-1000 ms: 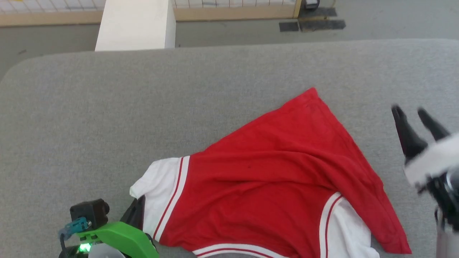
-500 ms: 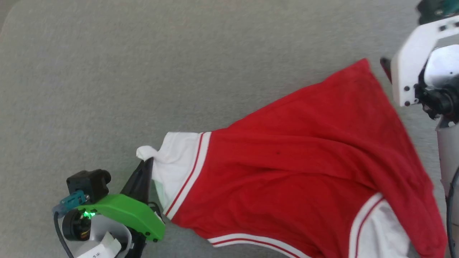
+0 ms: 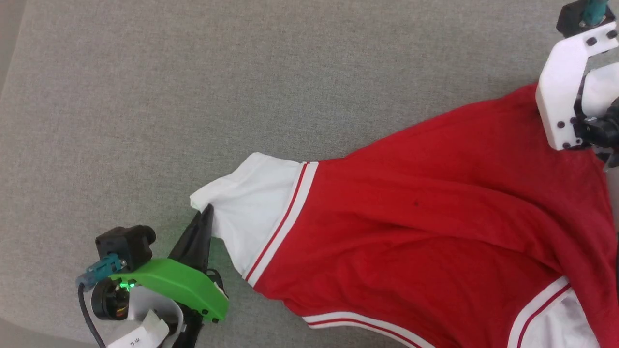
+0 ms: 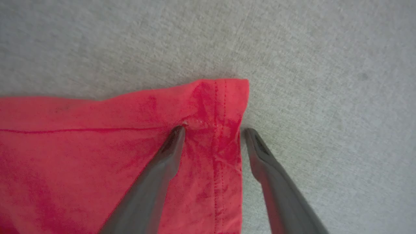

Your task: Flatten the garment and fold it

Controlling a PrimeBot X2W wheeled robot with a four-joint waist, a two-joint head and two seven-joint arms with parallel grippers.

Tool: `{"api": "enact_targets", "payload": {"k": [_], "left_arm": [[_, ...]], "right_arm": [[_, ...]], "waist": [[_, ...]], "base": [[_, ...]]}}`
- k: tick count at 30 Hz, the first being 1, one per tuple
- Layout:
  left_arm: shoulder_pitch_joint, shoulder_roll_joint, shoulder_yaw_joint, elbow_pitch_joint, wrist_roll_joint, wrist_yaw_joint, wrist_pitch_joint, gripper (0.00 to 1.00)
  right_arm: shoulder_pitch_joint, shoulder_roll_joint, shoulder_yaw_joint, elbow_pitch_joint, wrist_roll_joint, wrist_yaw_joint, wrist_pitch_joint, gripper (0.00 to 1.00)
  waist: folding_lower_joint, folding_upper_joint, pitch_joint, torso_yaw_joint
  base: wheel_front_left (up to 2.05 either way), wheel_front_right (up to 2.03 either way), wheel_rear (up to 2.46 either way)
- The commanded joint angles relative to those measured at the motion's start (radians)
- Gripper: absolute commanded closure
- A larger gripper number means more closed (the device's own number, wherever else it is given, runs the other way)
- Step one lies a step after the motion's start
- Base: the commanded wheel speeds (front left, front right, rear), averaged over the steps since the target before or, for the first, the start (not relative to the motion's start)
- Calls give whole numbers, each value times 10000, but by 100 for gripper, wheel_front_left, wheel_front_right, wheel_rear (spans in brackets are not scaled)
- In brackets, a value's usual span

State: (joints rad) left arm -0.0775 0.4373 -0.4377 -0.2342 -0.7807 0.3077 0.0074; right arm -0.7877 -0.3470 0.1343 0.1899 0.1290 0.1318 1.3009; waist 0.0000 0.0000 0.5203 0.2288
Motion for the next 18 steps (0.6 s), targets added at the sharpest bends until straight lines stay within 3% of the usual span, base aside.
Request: {"api": "enact_targets", "payload": {"k": [1,10,18], "left_arm": [[-193,36,38,52,12,-51,-40,100],[-156,341,122,68,188,157,80,100],[430,544,308,-127,137,631,218,100]], "right_arm": [[369,207,82,301,154,-11,-23,100],[1000,694,-1253,-818,1063,-11,-1617,100],[4202,908,-2799,-3507,2570,-11,-2142,100]], "waist": [[0,0,-56,-88],[0,0,-1581,-844],[0,0,-3253,-1698]], "base": [[0,0,0],[0,0,0],[0,0,0]]}}
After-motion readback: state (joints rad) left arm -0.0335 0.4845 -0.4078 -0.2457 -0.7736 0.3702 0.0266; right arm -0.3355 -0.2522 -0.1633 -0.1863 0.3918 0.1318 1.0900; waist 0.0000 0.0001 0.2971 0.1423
